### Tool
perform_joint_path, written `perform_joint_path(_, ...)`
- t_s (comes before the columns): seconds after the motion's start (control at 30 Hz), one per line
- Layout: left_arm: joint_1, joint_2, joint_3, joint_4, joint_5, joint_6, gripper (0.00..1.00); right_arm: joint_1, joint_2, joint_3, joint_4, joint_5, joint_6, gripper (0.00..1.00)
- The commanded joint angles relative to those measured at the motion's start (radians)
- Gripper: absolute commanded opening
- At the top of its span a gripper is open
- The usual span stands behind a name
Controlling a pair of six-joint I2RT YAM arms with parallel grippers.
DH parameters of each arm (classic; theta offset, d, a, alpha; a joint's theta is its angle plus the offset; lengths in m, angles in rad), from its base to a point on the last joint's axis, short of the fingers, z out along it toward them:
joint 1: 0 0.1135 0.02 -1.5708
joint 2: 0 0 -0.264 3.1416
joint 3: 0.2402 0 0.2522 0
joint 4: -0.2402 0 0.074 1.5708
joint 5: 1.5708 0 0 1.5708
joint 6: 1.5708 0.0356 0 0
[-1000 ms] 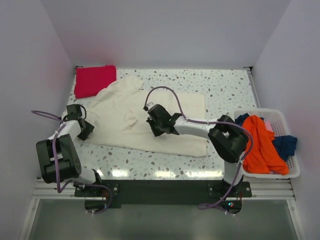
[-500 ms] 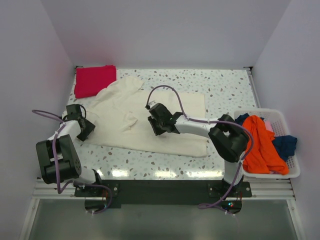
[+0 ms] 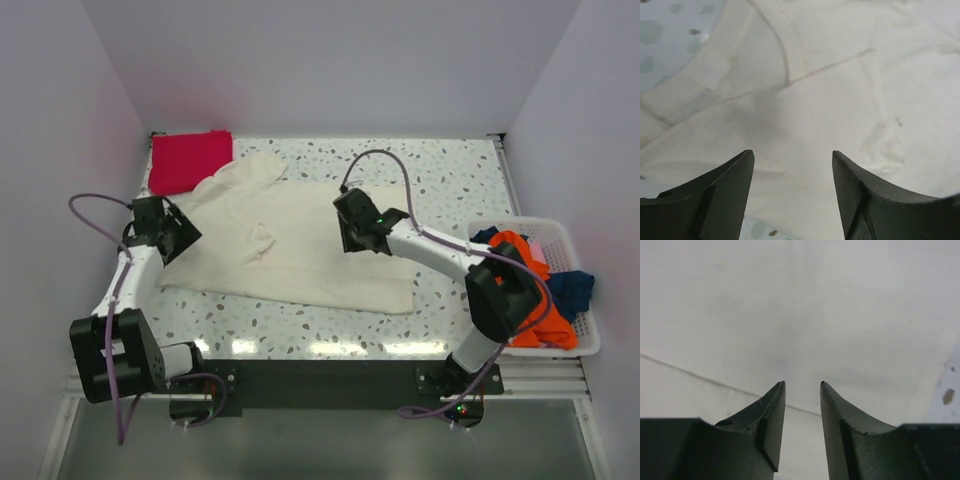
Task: Fold and stack the t-shirts
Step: Fold the tshirt
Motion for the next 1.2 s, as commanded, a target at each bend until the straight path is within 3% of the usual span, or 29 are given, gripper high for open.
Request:
perform_joint_path(0.0, -0.16, -0.027, 0.046, 0.029, 0.06, 0.048, 0.69, -0.058, -0.12, -0.086, -0.137, 0.121, 0.091, 0.38)
perform_joint_path(0.3, -0.386, 0.017, -0.002, 0.142, 0.182, 0.033, 0.68, -0.216, -0.227, -0.266, -0.169, 0.164, 0.134, 0.38)
perform_joint_path(0.57, -0.468, 0.106, 0.07, 0.116, 0.184, 0.063, 0.67, -0.239, -0.171, -0.313, -0.145, 0.152, 0.168, 0.36)
perform_joint_path(1.17, -0.607, 0.275, 0.19, -0.019, -0.127, 0.103, 0.55, -0.243, -0.148, -0.373, -0.064, 0.093, 0.175, 0.34)
